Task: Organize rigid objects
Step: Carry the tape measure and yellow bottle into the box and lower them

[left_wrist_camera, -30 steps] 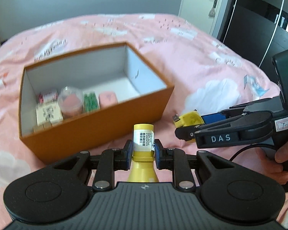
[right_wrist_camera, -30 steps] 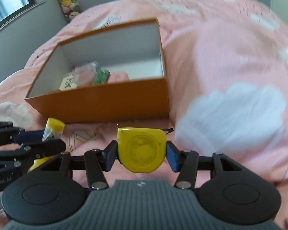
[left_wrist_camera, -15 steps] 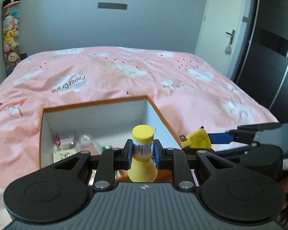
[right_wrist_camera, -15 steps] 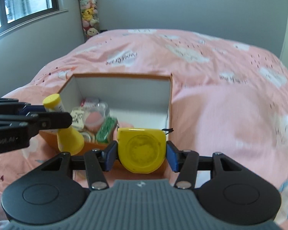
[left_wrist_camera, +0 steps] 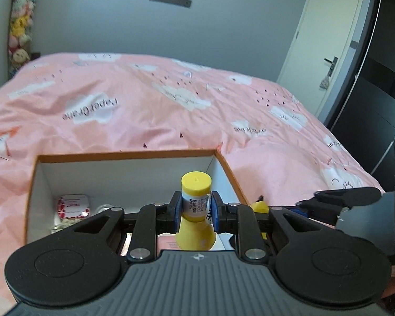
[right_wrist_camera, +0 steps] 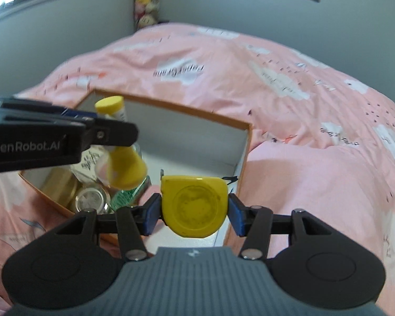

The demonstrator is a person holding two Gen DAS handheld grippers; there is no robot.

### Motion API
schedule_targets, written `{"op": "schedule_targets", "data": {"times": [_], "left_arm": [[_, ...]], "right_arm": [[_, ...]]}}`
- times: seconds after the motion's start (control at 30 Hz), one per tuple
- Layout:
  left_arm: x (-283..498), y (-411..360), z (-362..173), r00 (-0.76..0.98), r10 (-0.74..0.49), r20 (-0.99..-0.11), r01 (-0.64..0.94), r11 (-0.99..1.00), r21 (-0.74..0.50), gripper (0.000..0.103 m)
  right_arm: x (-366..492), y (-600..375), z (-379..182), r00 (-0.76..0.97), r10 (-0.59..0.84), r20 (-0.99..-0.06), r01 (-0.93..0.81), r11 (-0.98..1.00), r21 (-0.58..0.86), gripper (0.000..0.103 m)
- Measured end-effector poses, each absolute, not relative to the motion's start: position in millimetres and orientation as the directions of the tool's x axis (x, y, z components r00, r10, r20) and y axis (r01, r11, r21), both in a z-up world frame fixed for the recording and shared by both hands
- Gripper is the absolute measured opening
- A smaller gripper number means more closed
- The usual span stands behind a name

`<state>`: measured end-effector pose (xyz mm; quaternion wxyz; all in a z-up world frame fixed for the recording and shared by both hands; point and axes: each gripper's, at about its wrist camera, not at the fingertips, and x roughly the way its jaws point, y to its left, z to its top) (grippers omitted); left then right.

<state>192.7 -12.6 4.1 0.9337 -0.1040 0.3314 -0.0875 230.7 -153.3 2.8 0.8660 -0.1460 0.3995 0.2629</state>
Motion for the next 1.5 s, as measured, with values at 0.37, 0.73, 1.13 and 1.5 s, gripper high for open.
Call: {"op": "schedule_targets", "data": {"times": [0.37, 0.73, 1.13, 1.5], "left_arm": [[237, 20, -31, 0.692, -0.29, -0.661, 0.084, 0.942, -0.325, 0.024], [242, 15, -37, 0.663, -0.285, -0.693, 0.09, 0.948, -0.305, 0.024], [237, 21, -42, 0.651, -0.302, -0.697, 0.06, 0.935, -0.349, 0.024], [234, 17, -40, 0.651, -0.301, -0.697, 0.066, 0.937, -0.343, 0.024]], "right_arm": [[285, -111, -43, 0.339, 0.3, -0.892, -0.676, 0.737, -0.009, 0.054], [302, -78, -78, 0.154, 0.149, -0.977, -0.882, 0.466, -0.068, 0.054], [320, -70, -98, 0.004, 0.072, -0.997, -0.919, 0.394, 0.025, 0.054], [320, -73, -98, 0.014, 0.086, -0.996, -0.914, 0.405, 0.022, 0.054]]}}
